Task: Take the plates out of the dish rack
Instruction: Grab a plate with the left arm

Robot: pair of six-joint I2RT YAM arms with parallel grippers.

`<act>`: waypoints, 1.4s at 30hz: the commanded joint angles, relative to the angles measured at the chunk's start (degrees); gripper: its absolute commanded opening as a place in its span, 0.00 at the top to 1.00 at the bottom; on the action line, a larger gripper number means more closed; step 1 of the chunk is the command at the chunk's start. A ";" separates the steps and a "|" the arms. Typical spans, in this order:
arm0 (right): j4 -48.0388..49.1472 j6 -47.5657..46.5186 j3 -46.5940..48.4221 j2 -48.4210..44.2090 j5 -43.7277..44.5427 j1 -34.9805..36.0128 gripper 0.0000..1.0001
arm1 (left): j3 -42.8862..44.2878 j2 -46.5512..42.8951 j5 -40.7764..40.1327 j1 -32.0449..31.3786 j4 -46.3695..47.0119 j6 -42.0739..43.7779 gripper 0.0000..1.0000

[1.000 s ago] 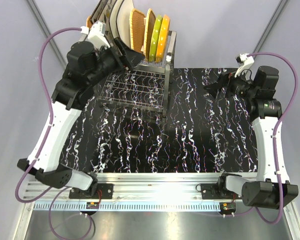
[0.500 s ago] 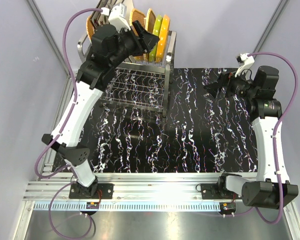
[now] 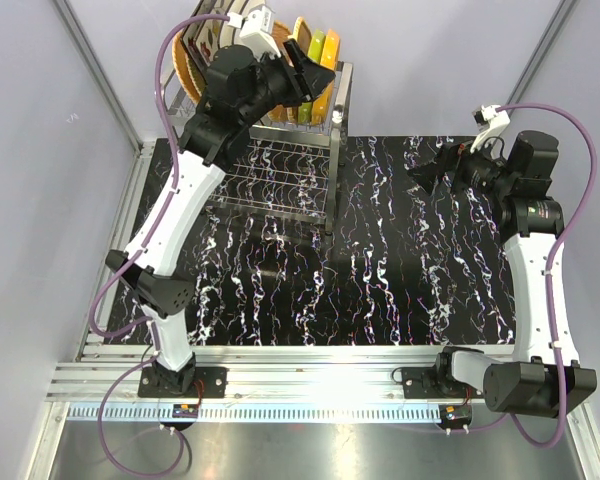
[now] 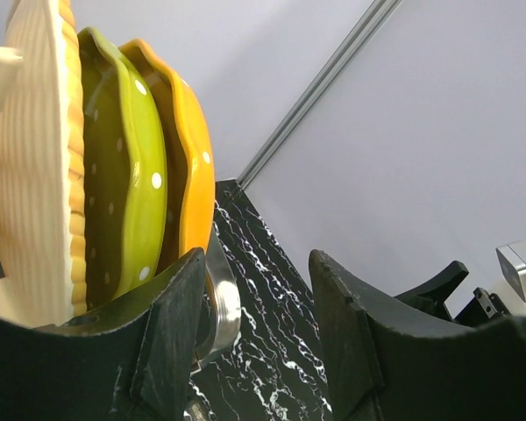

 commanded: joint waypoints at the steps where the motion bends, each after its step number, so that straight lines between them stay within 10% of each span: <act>1: 2.88 0.62 0.10 0.28 0.19 0.07 0.00 | 3.05 0.29 1.53 0.44 3.55 0.34 0.47; 42: 2.79 0.18 -0.34 -0.07 1.42 0.07 0.00 | 1.11 6.00 1.61 0.97 -0.14 4.56 0.54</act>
